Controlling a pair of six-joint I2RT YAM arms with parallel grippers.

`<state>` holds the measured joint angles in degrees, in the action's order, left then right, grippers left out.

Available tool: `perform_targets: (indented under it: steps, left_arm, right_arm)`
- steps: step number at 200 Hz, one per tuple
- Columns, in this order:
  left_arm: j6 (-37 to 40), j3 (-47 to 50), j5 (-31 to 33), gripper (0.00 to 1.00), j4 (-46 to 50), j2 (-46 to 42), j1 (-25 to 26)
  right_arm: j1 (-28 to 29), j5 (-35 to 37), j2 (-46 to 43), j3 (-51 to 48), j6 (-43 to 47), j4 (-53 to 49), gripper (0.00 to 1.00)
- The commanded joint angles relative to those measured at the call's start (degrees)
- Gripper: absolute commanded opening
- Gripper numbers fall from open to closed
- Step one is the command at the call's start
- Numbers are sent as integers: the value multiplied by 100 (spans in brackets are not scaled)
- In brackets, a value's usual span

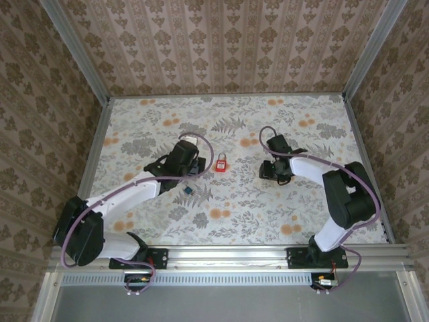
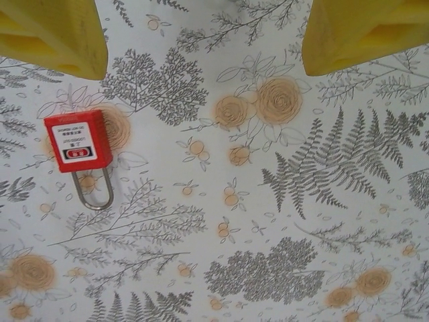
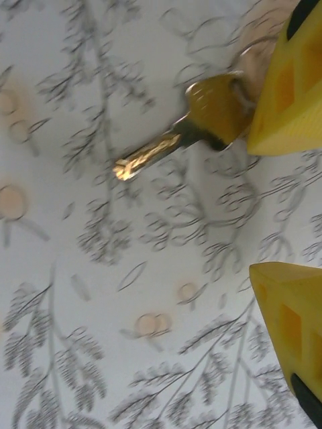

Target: Unlock with the key

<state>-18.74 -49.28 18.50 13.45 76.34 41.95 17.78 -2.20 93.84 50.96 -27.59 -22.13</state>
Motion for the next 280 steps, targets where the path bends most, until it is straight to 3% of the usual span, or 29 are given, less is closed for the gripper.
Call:
perform_targets:
  steps: [1,24,46,71,171,204,280]
  left_arm:
    - [177,-286,-23,76,25,56,55]
    - [222,-343,-39,76,-10,79,84]
    - [218,-414,-70,76,-14,118,110]
    - [196,-451,-92,76,-4,120,190]
    - [143,-315,-178,76,-151,180,269]
    - [126,-278,-182,76,-168,179,275]
    - [143,-308,-222,76,-236,195,286]
  right_arm:
    - [-111,94,-509,-112,-3,-460,48]
    - [-134,412,-955,-16,47,-593,46]
    - [-242,695,-741,325,38,-813,44]
    - [-689,-166,-644,-13,-699,-305,32]
    - [-1227,-967,-1209,-1736,-2816,1752,30]
    - [-1268,-1250,-1022,-1826,-2904,2219,29]
    - [-1303,-1165,-1362,-2087,-2905,2647,31]
